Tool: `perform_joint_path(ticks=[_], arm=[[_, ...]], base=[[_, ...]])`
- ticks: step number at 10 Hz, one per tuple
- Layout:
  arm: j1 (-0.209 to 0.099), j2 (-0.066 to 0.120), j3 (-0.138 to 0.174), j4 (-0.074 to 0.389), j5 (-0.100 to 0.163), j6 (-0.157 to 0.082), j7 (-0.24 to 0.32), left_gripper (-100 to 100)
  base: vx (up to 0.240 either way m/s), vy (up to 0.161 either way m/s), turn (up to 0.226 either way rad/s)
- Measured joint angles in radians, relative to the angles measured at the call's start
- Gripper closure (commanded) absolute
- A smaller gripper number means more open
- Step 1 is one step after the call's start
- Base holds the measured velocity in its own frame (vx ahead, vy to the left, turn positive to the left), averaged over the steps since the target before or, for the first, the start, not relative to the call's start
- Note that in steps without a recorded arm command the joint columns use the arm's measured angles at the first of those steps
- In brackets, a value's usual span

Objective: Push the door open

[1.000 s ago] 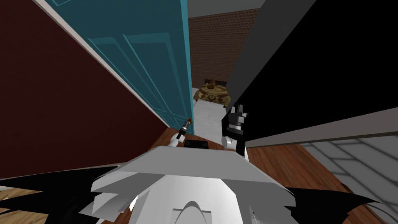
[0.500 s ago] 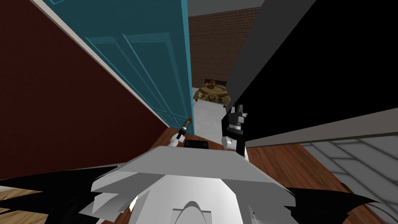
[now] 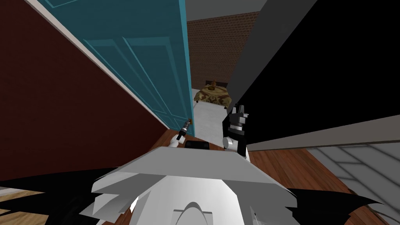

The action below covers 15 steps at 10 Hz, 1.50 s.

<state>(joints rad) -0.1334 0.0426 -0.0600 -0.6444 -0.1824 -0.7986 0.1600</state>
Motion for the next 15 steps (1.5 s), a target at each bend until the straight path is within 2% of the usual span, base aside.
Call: perform_joint_path(ticks=[2, 3, 4, 5, 6, 7, 8, 10, 13, 15], arm=[[-0.002, 0.001, 0.013, 0.002, 0.008, -0.004, -0.011, 100], [-0.021, 0.005, 0.025, 0.032, 0.016, -0.019, -0.019, 100], [-0.034, 0.012, 0.038, 0.044, 0.023, -0.019, -0.023, 100], [-0.024, 0.016, 0.041, 0.019, 0.025, -0.010, -0.023, 100], [0.011, 0.027, 0.045, -0.045, 0.027, 0.019, -0.018, 100], [-0.002, 0.032, 0.057, -0.022, 0.034, 0.012, -0.022, -100], [-0.003, 0.033, 0.058, -0.019, 0.035, 0.006, -0.022, -100], [0.003, 0.032, 0.056, -0.028, 0.036, 0.012, -0.017, -100], [0.008, 0.021, 0.054, -0.032, 0.039, 0.012, -0.011, -100], [0.010, 0.013, 0.054, -0.032, 0.040, 0.011, -0.009, -100]], base=[[0.185, -0.072, 0.043], [0.199, -0.109, 0.067], [0.133, -0.079, 0.032], [0.146, -0.065, 0.077], [0.127, -0.040, 0.061], [-0.064, -0.030, 0.053], [-0.193, -0.018, 0.040], [-0.210, -0.040, 0.026], [-0.219, -0.056, 0.042], [0.009, -0.018, -0.014]])
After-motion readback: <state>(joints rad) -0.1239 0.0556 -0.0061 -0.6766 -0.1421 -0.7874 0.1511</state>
